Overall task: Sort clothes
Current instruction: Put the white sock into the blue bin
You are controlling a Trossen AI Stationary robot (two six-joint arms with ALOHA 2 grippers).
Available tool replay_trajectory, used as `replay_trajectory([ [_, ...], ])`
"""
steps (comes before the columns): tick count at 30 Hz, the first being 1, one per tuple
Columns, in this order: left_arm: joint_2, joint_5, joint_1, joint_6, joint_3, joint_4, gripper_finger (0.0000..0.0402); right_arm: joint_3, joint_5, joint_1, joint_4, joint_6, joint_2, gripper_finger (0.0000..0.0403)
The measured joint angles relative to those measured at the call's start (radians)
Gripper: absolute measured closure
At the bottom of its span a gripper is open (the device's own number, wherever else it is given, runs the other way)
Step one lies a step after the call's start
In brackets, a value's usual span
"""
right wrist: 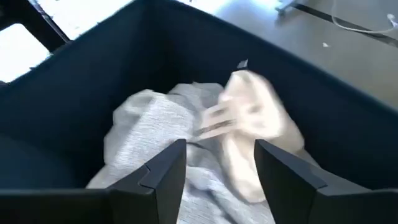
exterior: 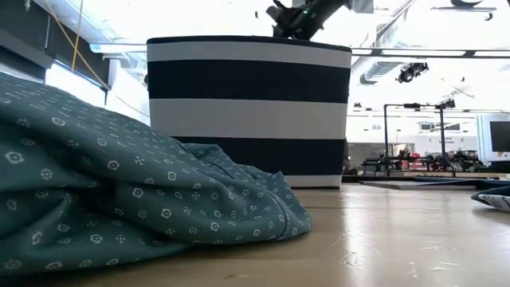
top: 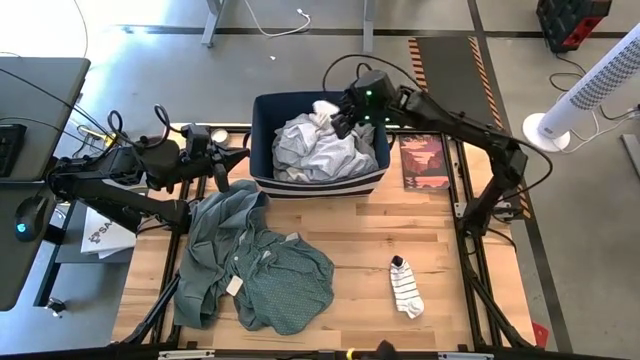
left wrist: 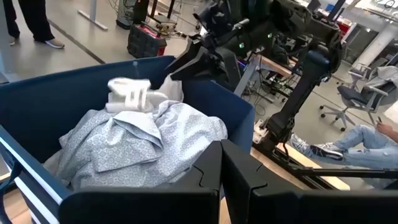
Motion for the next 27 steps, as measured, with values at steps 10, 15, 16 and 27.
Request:
replay_trajectory([
  [10, 0.0, 0.001, 0.0, 0.0, 0.0, -0.005, 0.0401, 0.0, -0.202, 0.106, -0.165, 0.013, -0.212, 0.0213],
  [15, 0.0, 0.001, 0.0, 0.0, 0.0, -0.005, 0.0401, -0.029, -0.202, 0.29, -0.261, 0.115, -0.321, 0.0213],
  [16, 0.0, 0.001, 0.0, -0.001, 0.0, -0.004, 0.0401, -0.051, -0.19, 0.333, -0.284, 0.137, -0.34, 0.0213],
  [27, 0.007, 0.002, 0.0, 0.035, 0.0, -0.004, 0.0401, -0.581, -0.159, 0.756, -0.317, 0.515, -0.511, 0.0213],
])
